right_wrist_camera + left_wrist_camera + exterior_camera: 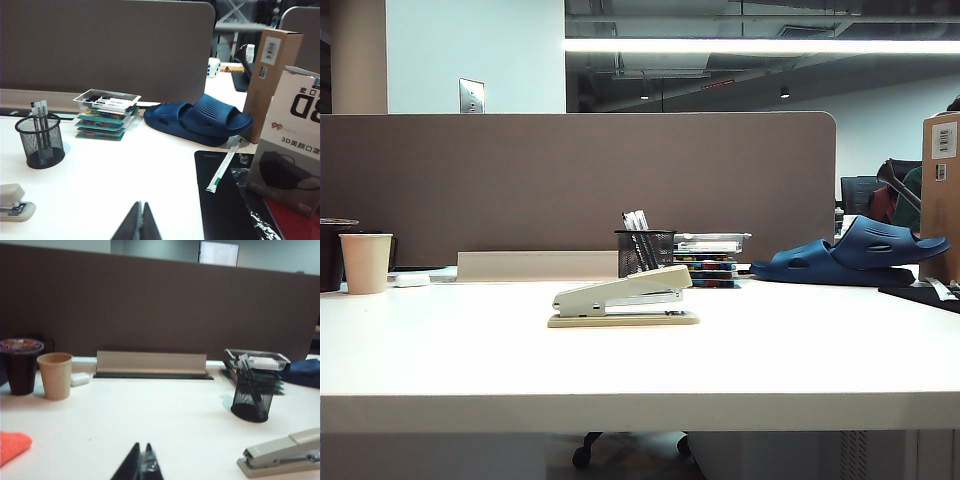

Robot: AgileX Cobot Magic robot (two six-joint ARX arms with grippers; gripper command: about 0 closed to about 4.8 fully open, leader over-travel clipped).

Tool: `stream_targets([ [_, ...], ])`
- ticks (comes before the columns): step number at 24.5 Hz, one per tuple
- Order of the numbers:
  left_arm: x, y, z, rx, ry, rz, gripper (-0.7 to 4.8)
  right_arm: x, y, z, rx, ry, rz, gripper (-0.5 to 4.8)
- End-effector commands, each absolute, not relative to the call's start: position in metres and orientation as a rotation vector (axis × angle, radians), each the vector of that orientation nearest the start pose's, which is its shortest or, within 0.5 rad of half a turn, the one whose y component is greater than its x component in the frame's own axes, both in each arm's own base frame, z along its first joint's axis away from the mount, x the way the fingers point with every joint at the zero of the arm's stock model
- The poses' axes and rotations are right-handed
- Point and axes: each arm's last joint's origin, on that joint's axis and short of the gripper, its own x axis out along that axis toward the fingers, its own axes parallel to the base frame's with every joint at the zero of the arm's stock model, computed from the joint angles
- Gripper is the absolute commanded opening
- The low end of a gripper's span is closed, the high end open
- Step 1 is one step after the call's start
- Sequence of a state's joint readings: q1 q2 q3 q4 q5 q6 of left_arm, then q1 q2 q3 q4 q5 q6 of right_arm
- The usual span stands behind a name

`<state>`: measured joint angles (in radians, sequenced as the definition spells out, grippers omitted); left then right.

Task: Press the stapler down.

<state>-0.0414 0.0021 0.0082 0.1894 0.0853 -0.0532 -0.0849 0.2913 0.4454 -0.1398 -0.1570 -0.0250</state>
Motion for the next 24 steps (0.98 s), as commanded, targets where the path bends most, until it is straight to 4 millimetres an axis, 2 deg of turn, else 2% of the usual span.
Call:
stream_targets([
  [1,0.095,-0.005,0.188,-0.030,-0.230,-0.082,-0.04,0.091,-0.005,0.257,-0.026,-0.085,0.017,-0.09],
  [7,0.095,-0.005,0.188,-0.030,-0.229,-0.086,-0.04,0.083,-0.005,0.220,-0.015,-0.171,-0.039,-0.09],
  [16,0.095,-0.005,0.187,-0.031,-0.221,-0.083,-0.04,0.096,-0.007,0.177,-0.037,-0.139,-0.069,-0.09],
  [24,0.095,-0.005,0.187,-0.037,-0.219,-0.087,-0.04,0.097,-0.008,0.174,-0.038,-0.110,-0.081,-0.09],
])
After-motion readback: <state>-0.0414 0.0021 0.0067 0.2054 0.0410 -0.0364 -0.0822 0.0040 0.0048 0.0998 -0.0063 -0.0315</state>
